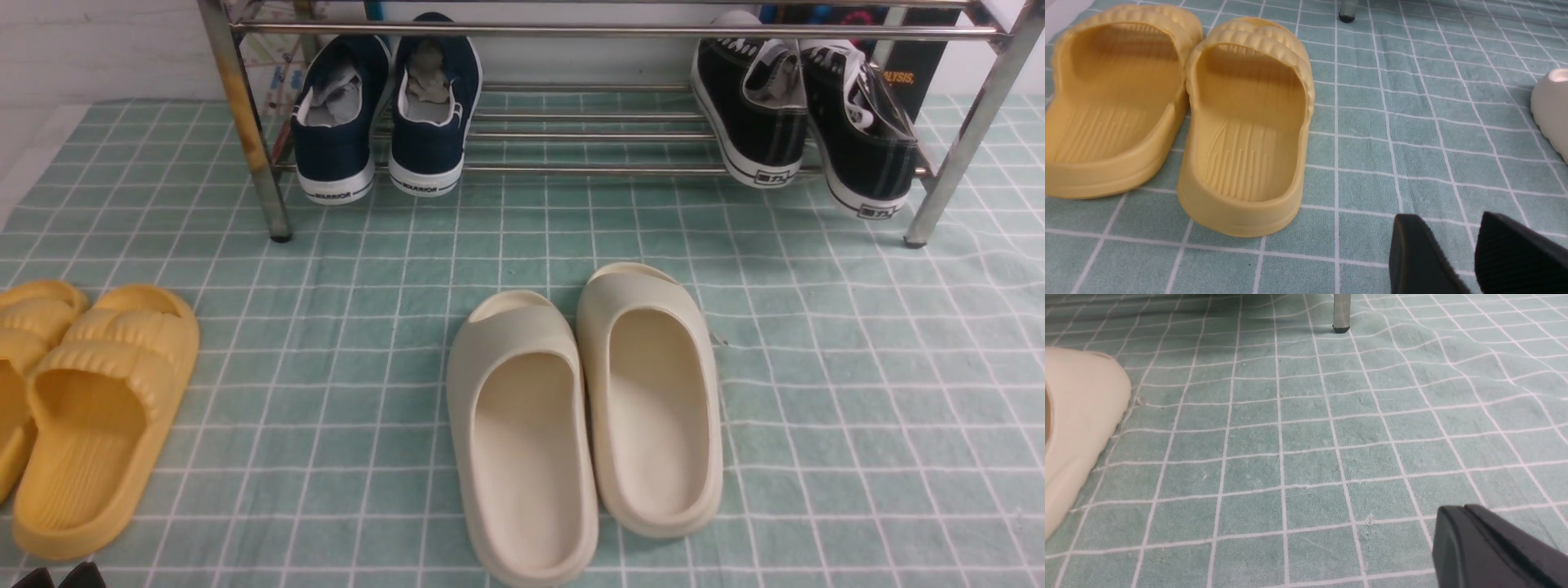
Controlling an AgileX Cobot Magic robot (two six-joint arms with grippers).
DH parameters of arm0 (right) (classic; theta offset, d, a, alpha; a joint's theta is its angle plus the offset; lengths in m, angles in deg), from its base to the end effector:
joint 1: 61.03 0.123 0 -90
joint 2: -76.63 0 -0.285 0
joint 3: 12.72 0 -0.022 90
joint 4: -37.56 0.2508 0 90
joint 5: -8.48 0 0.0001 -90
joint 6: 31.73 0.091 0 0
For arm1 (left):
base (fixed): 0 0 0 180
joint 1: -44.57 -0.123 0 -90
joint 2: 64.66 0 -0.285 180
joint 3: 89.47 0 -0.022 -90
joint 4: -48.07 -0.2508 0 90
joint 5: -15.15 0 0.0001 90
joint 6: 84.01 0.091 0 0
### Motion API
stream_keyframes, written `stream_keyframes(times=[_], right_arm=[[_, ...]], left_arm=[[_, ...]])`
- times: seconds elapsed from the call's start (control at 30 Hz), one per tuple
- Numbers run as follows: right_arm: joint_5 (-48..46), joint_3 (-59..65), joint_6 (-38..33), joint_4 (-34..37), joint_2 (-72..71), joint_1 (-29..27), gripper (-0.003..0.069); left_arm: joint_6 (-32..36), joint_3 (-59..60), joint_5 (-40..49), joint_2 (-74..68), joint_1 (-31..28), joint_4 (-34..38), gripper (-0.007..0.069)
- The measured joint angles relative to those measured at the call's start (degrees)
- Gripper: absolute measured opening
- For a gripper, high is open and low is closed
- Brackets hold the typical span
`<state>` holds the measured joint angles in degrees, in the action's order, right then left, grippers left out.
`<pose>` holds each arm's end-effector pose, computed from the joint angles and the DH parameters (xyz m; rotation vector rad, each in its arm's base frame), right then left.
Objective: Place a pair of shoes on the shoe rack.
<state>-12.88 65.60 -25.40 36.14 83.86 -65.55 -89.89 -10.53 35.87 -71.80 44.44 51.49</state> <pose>0.0524 -0.0050 0.1737 0.1612 1.8588 -0.0025 0.0530 -0.0018 0.1712 -0.1352 1.8604 -0.1278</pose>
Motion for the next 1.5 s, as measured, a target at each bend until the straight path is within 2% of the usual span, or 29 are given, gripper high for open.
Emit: stream_keyframes(times=[1.5], right_arm=[[-0.5,-0.2,-0.5,0.0,0.0,0.0,0.0021]], left_arm=[[0.0,0.0,0.0,0.0,0.0,0.0,0.0237]])
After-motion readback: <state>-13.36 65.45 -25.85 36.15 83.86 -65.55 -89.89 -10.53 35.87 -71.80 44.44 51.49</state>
